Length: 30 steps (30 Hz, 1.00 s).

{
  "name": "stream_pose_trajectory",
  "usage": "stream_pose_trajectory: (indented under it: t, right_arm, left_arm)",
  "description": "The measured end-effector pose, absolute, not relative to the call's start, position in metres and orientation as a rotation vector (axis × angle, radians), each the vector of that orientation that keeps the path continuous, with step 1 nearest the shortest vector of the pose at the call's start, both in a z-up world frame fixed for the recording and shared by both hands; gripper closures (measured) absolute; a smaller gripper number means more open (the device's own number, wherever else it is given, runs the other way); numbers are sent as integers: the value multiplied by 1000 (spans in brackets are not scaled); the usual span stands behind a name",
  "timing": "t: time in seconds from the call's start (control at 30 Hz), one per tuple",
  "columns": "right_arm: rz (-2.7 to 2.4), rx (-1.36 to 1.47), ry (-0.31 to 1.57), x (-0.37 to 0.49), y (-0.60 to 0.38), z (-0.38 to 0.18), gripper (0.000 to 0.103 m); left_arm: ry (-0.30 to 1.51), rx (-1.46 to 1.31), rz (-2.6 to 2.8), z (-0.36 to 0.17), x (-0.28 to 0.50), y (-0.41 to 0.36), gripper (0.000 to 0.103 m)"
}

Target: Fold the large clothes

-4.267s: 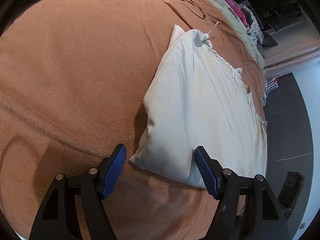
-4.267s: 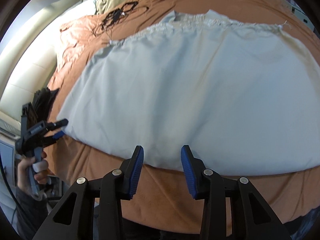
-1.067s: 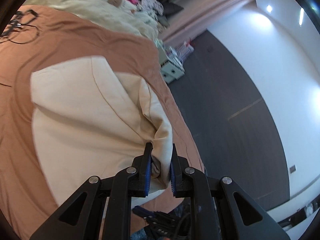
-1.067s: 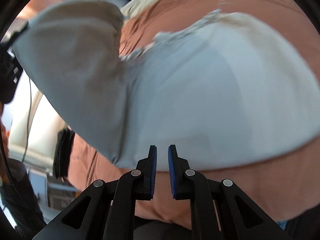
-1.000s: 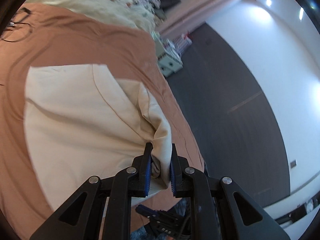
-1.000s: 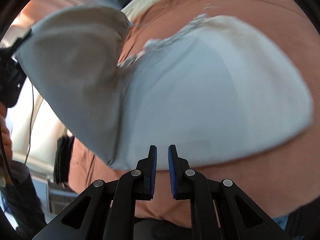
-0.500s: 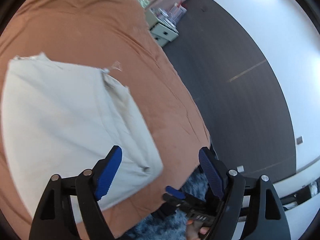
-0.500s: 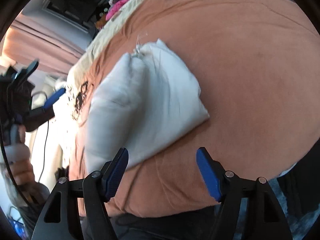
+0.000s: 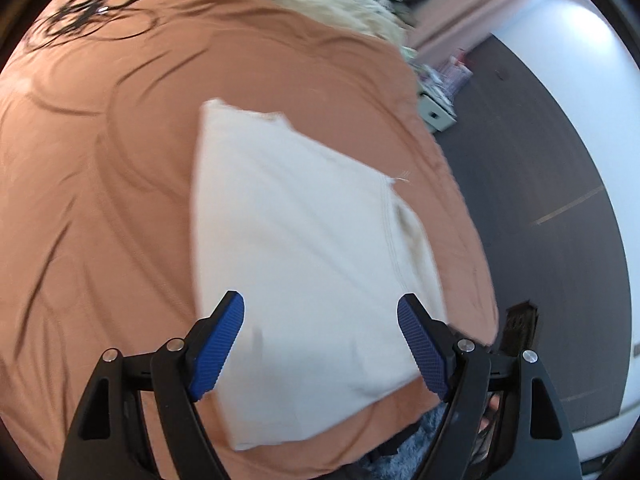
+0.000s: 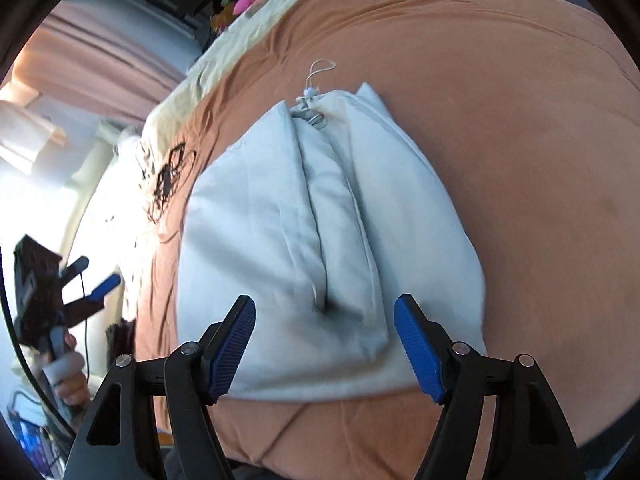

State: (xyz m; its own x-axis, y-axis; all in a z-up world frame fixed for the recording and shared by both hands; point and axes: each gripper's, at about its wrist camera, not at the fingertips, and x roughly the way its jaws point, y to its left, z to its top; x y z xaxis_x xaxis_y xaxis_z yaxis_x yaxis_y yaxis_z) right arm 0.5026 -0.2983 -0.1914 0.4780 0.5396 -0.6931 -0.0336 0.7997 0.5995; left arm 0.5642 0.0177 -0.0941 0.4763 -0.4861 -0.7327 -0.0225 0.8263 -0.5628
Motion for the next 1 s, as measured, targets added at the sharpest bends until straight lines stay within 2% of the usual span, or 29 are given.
stream_pose_trajectory:
  t: [0.4,0.57,0.6,0.67,0.73,0.8,0.9,1.0]
  right_arm:
    - [492,483,1148,590,-275,-212,31]
    - [520,464,1186,626,-260,-219,45]
    - [527,472,1193,632,-259,-220,48]
    - [538,487,1198,641,-256,-222,60]
    - [557,492,1201,645,-251,-222,84]
    - [557,445,1188,644,-243,-218,94]
    - [525,341,1134,637,-232,-200,98]
    - [502,286,1075,627,-231,-178,99]
  left_arm:
    - [1132,-637,-191,-181,553,61,23]
    - [1169,-622,-204,-204,561,51,23]
    - [1174,-615,-207,-206,563,49,27]
    - [1187,-609,-212,-212,567,44,33]
    - [1194,-615,-219,-217,570,40,38]
    - [1194,-614,-233,-217,572,36,46]
    - [1198,-618,-259,-213,573,32,59]
    - [1199,-598,-264,-207,573,25,61]
